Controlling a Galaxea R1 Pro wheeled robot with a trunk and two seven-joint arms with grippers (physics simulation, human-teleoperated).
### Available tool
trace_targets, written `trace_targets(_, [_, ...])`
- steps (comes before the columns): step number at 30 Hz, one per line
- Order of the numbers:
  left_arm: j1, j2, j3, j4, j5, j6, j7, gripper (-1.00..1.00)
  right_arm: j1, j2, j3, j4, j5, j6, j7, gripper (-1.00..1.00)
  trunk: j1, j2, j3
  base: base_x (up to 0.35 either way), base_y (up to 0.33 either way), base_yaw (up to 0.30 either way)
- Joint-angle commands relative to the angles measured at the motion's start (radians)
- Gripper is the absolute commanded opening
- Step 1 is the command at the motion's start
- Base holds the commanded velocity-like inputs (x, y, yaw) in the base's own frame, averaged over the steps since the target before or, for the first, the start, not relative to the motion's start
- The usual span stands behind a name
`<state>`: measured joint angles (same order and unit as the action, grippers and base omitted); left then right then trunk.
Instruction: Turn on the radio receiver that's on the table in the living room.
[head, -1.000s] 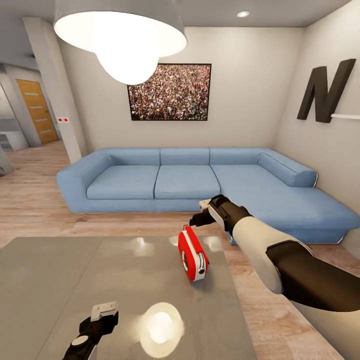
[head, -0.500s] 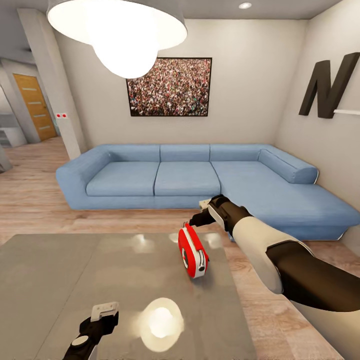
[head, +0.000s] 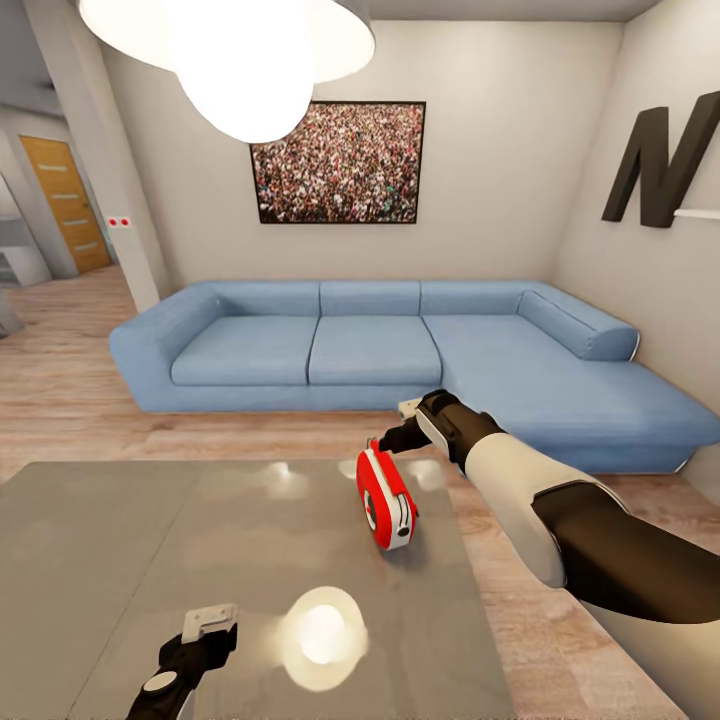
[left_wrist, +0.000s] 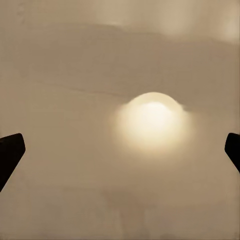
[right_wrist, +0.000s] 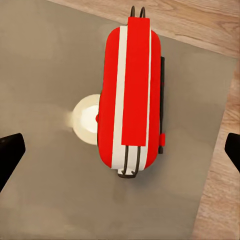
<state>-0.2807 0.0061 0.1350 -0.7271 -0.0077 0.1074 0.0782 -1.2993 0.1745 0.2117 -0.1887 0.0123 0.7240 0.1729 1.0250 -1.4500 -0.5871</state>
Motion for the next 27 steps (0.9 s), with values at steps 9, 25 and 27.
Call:
trace_targets(9, [0.000,0.000,0.000,0.000,0.000,0.000,0.000,1.00,0.000,0.000,0.000,0.000,0.000,-0.006,-0.002,1.00,0.000,0.000,-0.015,0.000,0.000,0.000])
trace_targets(25, [0.000,0.000,0.000,0.000,0.000,0.000,0.000,1.00,0.000,0.000,0.000,-0.002,0.001,-0.018,-0.010,1.00,0.000,0.000,-0.040,0.000,0.000,0.000])
trace_targets(27, [0.000,0.000,0.000,0.000,0.000,0.000,0.000,1.00,0.000,0.000,0.001,-0.002,0.001,-0.018,-0.010,1.00,0.000,0.000,-0.044,0.000,0.000,0.000])
